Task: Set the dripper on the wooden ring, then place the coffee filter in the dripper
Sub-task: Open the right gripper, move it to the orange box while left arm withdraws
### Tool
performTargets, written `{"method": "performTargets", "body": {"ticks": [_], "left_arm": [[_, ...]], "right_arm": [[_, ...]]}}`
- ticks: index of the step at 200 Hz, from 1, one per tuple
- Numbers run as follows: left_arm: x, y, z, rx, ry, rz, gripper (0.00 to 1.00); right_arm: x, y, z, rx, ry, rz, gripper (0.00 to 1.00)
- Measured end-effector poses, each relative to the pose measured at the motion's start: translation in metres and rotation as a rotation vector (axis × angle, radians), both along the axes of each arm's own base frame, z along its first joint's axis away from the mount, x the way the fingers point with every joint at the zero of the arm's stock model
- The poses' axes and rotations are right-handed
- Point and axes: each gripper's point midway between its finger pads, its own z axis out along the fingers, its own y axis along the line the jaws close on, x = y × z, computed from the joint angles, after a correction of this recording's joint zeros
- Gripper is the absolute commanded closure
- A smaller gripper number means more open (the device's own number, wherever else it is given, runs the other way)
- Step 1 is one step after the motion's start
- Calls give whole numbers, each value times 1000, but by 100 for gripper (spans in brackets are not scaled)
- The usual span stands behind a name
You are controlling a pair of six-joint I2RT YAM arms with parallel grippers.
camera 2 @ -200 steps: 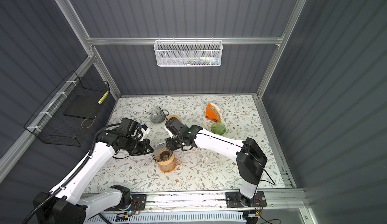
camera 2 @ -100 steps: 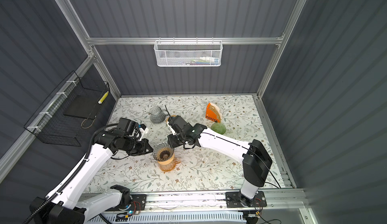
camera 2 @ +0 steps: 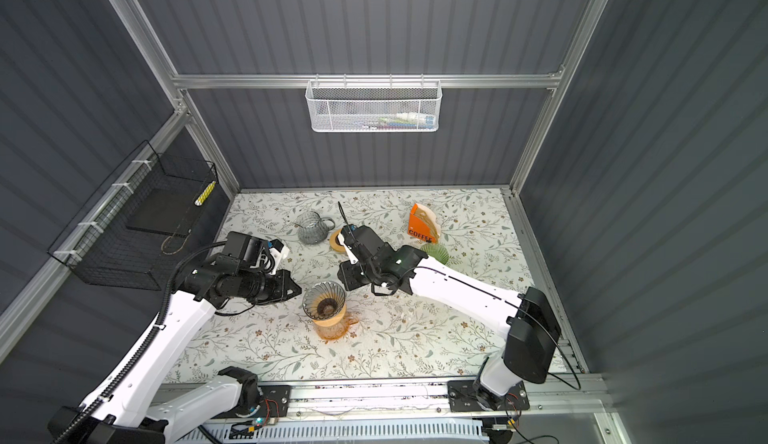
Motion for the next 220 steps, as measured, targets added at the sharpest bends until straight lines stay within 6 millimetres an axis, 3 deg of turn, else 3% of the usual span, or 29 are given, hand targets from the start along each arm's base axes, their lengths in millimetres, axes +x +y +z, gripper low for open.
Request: {"method": "performTargets", "body": {"ticks": [28, 79, 118, 176, 220], "left_arm": [[11, -2, 6, -15, -38, 27, 87], [32, -8, 15, -28, -64, 43, 87], [43, -11, 14, -21, -53, 44, 87], [57, -18, 10, -9, -29, 35, 87], [75, -27, 13, -4, -29, 18, 87]], "right_arm": [[5, -18, 13, 25, -21, -37, 68], [28, -76, 26, 45, -54, -173, 68], [40, -110, 24, 39, -56, -257, 68], [55, -145, 15, 8, -31, -343, 73], [76, -188, 11, -12, -13, -442, 77]]}}
